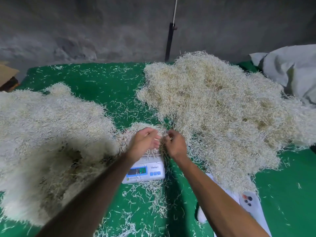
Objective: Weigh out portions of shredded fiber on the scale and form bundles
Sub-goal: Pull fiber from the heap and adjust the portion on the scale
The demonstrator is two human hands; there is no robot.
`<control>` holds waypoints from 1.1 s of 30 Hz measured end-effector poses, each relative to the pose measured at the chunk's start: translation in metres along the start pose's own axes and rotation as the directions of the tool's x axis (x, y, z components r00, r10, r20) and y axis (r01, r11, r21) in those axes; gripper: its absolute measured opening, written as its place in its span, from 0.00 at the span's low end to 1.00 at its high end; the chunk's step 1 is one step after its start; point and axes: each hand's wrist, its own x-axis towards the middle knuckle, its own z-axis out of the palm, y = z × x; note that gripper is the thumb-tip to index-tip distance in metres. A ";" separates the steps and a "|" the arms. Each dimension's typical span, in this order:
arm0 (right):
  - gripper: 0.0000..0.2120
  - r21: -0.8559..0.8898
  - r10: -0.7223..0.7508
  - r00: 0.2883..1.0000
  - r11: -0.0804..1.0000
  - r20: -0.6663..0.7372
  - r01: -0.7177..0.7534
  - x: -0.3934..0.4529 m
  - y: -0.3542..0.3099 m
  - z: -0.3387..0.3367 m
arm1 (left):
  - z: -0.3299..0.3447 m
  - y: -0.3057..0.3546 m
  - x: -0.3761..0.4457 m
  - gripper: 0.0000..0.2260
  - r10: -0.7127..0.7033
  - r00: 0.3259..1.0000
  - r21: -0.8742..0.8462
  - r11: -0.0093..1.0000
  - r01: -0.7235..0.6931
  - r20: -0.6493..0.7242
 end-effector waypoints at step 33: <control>0.05 -0.087 -0.047 0.995 0.995 -0.083 0.040 0.025 0.075 -0.052 | 0.048 0.064 0.031 0.20 0.013 0.986 0.618 0.778 -0.113 0.164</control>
